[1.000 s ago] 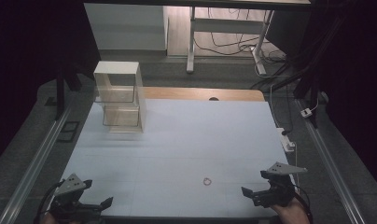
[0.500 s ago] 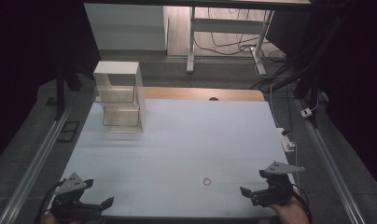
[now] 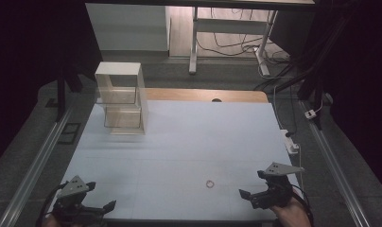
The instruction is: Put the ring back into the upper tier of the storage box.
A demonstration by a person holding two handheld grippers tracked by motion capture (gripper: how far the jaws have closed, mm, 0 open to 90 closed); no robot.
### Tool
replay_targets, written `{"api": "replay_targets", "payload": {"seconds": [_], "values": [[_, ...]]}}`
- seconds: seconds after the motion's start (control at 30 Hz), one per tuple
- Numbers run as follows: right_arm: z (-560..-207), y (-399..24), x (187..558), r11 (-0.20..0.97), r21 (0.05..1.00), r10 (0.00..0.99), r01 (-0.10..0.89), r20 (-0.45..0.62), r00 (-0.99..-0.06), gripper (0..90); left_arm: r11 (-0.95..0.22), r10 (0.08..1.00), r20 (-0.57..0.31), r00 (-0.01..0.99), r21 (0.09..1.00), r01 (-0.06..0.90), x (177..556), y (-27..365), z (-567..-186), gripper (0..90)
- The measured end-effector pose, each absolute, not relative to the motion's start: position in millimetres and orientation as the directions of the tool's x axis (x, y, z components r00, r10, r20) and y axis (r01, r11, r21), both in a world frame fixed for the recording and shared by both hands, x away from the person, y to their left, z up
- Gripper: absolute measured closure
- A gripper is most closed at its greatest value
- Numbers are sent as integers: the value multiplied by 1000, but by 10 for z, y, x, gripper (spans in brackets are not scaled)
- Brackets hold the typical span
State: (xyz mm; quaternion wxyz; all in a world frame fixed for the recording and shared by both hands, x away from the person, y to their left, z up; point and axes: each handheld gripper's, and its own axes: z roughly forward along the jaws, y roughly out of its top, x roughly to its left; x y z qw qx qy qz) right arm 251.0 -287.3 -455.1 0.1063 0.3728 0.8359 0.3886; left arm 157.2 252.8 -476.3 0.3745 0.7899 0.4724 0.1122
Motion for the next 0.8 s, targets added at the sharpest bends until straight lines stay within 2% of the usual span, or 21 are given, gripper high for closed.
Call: {"api": "replay_targets", "payload": {"seconds": [0.4, 0.8], "values": [[-4552, -2702, 2564, 449, 732, 668, 513, 106, -736, 0, -256, 823, -200, 531, 704, 662, 1570, 2558, -4761, 30], [-4578, -2563, 2630, 471, 703, 655, 533, 127, -745, 0, -254, 821, -204, 533, 706, 661, 1568, 2562, -4763, 30]]}}
